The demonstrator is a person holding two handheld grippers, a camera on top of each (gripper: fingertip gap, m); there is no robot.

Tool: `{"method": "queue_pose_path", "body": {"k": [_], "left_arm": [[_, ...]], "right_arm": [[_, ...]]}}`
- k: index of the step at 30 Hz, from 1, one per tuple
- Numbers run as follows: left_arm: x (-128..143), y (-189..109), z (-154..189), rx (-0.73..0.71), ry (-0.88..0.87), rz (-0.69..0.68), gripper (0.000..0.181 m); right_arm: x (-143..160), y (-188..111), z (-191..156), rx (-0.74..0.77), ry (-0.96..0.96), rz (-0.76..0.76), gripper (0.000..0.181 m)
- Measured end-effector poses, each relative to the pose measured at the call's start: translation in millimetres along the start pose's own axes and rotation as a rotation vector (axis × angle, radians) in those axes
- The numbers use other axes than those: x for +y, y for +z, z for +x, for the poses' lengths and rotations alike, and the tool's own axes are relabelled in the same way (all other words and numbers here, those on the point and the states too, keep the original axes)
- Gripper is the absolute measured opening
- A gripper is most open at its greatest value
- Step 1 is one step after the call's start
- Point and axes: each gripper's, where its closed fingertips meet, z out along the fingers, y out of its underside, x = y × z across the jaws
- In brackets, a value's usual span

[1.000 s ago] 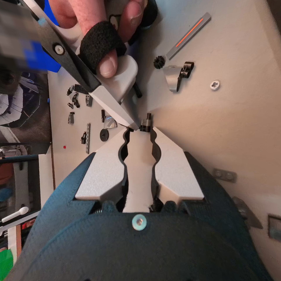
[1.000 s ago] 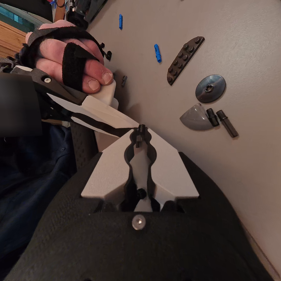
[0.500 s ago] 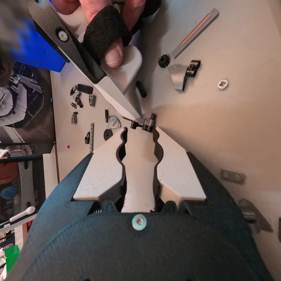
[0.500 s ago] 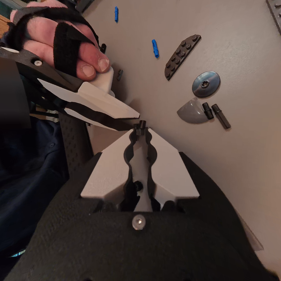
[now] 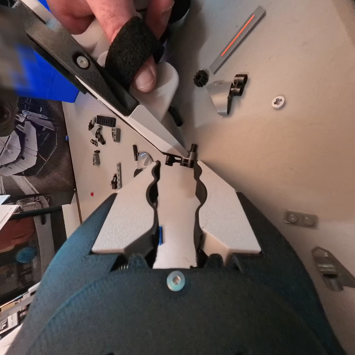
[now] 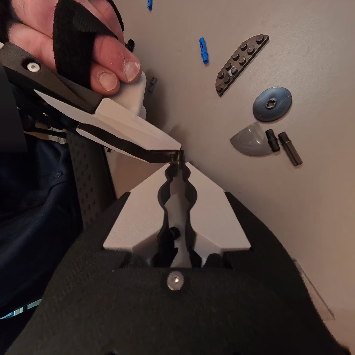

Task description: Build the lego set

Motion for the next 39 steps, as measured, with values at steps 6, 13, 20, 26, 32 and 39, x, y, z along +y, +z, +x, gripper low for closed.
{"method": "queue_pose_path", "body": {"k": [6,13,20,26,32,39], "left_arm": [[-1,0,4,0.043,0.006,0.007,0.028],[-1,0,6,0.075,-0.027,0.008,0.026],[-2,1,7,0.086,-0.059,0.022,0.026],[-2,1,8,0.096,-0.078,0.023,0.025],[-2,1,11,0.106,-0.086,0.032,0.02],[-2,1,8,0.092,-0.089,0.047,0.02]], "right_arm": [[-1,2,-1,0.0,-0.026,-0.008,0.005],[-1,2,-1,-0.001,-0.028,-0.01,0.005],[0,3,-2,-0.002,-0.028,-0.013,0.005],[0,3,-2,0.0,-0.034,-0.013,0.005],[1,3,-3,-0.001,-0.035,-0.015,0.004],[0,1,-2,0.004,-0.026,-0.003,0.007]]}}
